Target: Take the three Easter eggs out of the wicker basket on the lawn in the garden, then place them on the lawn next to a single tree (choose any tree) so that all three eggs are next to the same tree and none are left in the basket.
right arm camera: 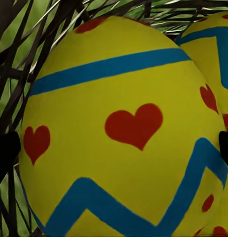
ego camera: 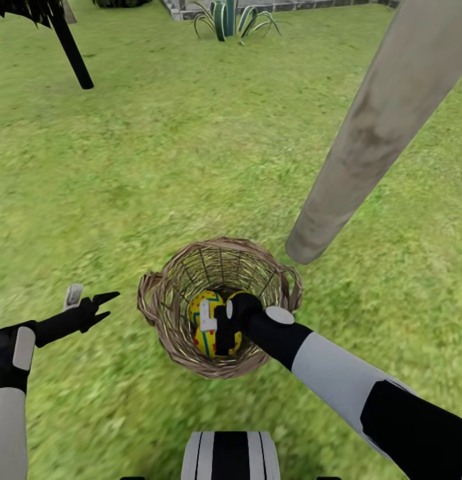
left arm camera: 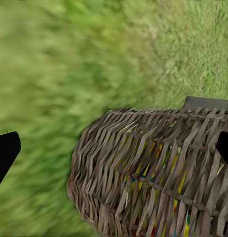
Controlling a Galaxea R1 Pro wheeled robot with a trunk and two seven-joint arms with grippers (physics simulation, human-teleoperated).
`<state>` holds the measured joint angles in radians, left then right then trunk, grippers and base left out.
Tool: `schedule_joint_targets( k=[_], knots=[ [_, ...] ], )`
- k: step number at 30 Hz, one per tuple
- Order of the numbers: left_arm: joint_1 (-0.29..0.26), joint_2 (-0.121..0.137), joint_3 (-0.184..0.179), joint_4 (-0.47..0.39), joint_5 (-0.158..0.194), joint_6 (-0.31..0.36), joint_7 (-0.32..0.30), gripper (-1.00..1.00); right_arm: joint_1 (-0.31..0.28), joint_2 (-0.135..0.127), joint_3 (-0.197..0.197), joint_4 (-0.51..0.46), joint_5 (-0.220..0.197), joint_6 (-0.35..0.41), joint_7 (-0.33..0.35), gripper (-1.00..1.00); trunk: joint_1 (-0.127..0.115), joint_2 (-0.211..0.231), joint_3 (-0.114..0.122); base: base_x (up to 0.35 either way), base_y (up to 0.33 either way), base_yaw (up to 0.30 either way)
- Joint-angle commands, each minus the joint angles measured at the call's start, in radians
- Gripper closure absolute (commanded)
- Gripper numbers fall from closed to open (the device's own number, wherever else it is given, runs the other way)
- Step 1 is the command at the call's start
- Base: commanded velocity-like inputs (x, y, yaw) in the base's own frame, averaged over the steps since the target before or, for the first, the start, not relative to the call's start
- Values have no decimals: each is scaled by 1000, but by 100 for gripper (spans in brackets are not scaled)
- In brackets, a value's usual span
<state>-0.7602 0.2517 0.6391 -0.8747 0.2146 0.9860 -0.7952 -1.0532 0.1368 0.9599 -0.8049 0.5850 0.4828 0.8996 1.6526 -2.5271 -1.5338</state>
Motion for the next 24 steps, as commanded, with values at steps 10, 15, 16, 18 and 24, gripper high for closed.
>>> schedule_joint_targets(
  k=[10,15,16,18,24],
  knots=[
    [-1,0,3,-1,-3,3,-6,-100,0,0,1,44,27,7,5,100,-2,1,15,0,0,0],
    [-1,-2,2,-1,-3,3,-6,-100,-1,-2,1,44,27,7,5,100,-4,2,34,0,0,0],
    [-1,-1,3,-1,-3,3,-6,-100,-1,-2,1,44,27,7,5,100,-4,2,38,0,0,0],
    [-1,-2,2,-1,-4,3,-6,-100,0,-2,0,43,27,7,4,100,-5,3,46,0,0,0],
    [-1,-2,2,0,-4,3,-6,-100,0,-1,1,42,27,7,4,100,-8,4,69,0,0,0]
  ],
)
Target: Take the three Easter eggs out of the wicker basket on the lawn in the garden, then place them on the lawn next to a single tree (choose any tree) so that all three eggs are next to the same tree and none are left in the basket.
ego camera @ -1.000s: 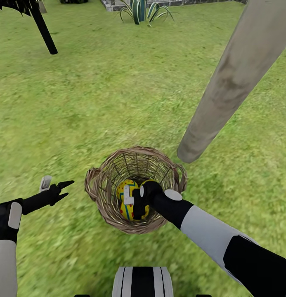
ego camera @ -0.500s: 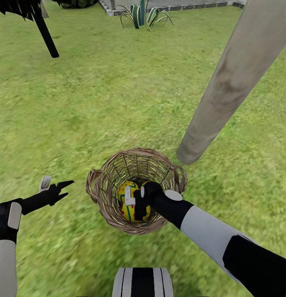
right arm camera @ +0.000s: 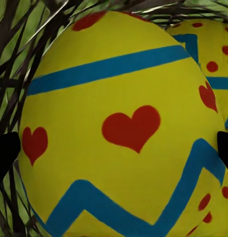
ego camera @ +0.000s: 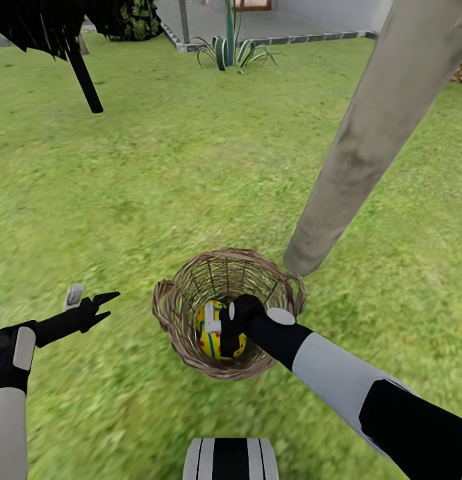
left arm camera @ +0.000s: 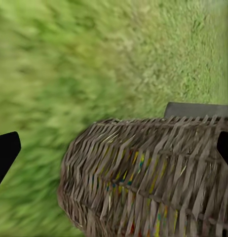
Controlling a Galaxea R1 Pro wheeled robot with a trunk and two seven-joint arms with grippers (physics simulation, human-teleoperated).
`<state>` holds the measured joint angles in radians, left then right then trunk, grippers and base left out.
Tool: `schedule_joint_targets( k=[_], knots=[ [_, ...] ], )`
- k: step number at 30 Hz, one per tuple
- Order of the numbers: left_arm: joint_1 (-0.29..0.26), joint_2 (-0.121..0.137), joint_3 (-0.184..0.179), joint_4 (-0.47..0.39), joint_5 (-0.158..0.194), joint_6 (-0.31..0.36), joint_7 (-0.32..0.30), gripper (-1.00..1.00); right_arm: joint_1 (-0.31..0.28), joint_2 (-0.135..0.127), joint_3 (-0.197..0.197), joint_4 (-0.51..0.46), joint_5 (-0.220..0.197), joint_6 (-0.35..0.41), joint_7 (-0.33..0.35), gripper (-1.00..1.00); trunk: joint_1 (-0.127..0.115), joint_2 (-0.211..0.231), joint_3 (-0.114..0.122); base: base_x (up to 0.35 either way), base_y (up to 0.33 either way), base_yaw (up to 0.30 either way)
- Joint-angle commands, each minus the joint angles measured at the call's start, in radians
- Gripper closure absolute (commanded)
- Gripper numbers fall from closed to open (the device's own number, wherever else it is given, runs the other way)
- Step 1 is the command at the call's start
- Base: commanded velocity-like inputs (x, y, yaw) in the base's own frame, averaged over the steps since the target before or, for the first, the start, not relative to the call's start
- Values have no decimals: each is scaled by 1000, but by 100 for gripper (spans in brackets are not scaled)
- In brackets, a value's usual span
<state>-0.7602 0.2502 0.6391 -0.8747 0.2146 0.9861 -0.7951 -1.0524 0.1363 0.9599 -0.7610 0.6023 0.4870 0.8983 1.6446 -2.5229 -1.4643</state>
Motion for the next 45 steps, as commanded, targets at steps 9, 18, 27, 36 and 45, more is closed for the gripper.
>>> schedule_joint_targets(
  k=[9,18,27,36,45],
  knots=[
    [-1,0,-1,-1,-6,3,-6,-100,-1,-7,1,-10,10,-1,14,100,-4,2,34,0,0,0],
    [28,-3,-4,4,-5,2,-4,-100,-17,-4,-50,-17,1,-10,5,100,-6,3,46,0,0,0],
    [28,-2,-7,5,-6,4,-4,-100,-17,-9,-101,-17,6,-10,7,100,-10,5,81,0,0,0],
    [28,1,-9,5,-6,6,-3,-100,-17,-10,-174,-18,5,-8,15,100,-14,7,115,0,0,0],
    [28,10,-9,5,-9,12,2,-100,-17,-15,-175,-20,4,-8,17,100,-18,9,150,0,0,0]
  ],
)
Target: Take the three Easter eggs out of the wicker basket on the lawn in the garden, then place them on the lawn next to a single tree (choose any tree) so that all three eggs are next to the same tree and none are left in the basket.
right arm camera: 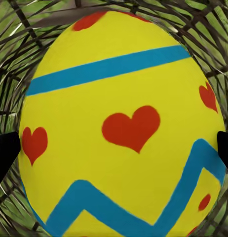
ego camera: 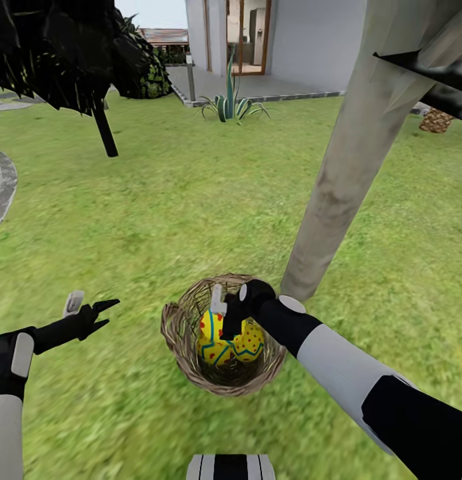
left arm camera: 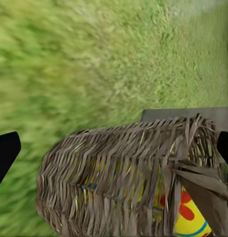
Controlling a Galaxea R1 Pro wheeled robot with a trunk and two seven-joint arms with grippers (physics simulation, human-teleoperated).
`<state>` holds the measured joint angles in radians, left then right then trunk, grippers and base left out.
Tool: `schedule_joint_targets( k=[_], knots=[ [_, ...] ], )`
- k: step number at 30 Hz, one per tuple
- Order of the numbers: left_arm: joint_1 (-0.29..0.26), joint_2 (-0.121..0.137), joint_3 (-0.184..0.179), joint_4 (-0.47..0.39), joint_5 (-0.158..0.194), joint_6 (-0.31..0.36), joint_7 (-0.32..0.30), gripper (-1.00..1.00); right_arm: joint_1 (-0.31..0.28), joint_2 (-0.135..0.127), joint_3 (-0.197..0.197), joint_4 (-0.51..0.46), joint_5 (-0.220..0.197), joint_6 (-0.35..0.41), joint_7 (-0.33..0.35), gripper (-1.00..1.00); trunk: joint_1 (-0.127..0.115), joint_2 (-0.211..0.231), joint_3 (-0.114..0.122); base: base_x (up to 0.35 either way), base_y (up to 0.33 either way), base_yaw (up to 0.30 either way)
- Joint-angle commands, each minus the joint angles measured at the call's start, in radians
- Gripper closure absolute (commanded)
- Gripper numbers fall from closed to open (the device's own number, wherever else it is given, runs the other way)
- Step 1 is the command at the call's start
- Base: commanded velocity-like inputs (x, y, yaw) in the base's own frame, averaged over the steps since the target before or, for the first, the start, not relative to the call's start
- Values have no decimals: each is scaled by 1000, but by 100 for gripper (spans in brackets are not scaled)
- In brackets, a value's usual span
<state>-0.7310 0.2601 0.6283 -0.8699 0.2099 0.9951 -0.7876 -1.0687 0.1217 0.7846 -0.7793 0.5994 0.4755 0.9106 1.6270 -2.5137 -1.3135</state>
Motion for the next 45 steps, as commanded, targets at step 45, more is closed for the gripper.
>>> schedule_joint_targets(
  k=[45],
  knots=[
    [-1,2,7,0,-2,3,-8,-100,0,-12,-305,-170,0,8,187,100,-20,10,169,-24,0,0]
  ],
)
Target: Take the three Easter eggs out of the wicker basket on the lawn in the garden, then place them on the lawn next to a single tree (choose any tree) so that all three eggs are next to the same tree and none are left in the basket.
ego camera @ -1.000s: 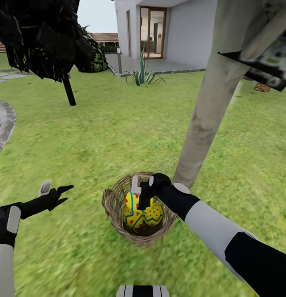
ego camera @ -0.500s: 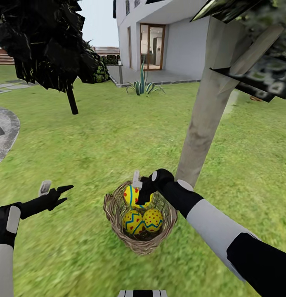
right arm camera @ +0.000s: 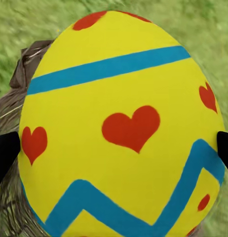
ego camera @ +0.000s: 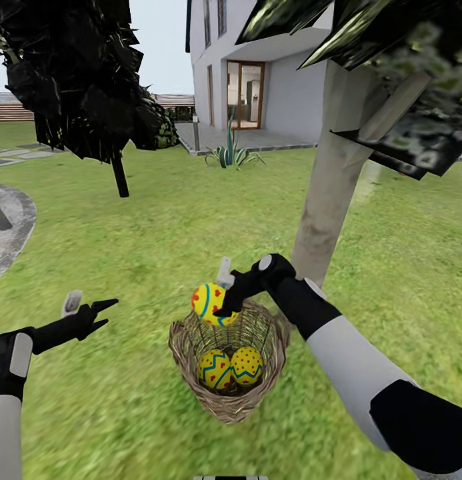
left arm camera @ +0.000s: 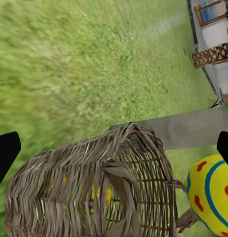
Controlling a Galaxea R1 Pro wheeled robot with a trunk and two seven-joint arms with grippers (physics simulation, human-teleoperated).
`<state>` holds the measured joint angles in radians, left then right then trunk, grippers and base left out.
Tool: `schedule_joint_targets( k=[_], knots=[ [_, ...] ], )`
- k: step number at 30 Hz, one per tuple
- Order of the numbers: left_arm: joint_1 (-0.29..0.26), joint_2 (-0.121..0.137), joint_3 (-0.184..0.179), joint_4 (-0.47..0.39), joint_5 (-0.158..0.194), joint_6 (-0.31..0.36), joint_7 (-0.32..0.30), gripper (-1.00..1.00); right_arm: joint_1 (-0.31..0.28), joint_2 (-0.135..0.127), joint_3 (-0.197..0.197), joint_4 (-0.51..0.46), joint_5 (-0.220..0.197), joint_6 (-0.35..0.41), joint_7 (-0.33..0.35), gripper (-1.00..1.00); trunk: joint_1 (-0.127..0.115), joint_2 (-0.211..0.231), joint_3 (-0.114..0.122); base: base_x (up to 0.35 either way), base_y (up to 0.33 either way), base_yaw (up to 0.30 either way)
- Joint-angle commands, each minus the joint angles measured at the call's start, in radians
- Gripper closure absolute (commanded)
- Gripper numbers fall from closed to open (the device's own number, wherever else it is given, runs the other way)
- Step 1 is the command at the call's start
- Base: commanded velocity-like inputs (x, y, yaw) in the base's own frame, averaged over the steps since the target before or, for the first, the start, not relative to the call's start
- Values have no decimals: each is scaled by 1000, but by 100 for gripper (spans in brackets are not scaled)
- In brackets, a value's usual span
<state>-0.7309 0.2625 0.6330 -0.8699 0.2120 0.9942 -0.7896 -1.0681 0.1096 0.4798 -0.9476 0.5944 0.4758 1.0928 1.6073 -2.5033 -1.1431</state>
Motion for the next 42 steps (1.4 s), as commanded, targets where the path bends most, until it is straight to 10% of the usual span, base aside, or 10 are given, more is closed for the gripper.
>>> schedule_joint_targets(
  k=[1,5,12,35,37,42],
  knots=[
    [-1,0,6,-1,-1,1,-9,-100,0,3,-11,-2,4,10,9,100,0,0,-1,0,0,0],
    [-1,0,8,-1,1,-4,-11,-100,0,9,-60,-3,-4,10,9,100,0,0,-1,0,0,0],
    [-1,-2,8,0,1,-6,-12,-100,0,10,-116,-3,-178,11,-3,100,0,0,-1,0,0,0],
    [-1,-2,8,-1,1,-6,-13,-100,4,9,-125,-1,-258,18,-48,100,0,0,-1,-209,0,0],
    [-1,-2,8,-2,1,-6,-13,-100,7,9,-156,3,-258,19,-49,100,0,0,-1,-334,0,0],
    [-1,-9,7,-2,1,-6,-14,-100,19,5,-408,8,-260,94,-82,100,0,0,-1,-105,0,0]
  ],
)
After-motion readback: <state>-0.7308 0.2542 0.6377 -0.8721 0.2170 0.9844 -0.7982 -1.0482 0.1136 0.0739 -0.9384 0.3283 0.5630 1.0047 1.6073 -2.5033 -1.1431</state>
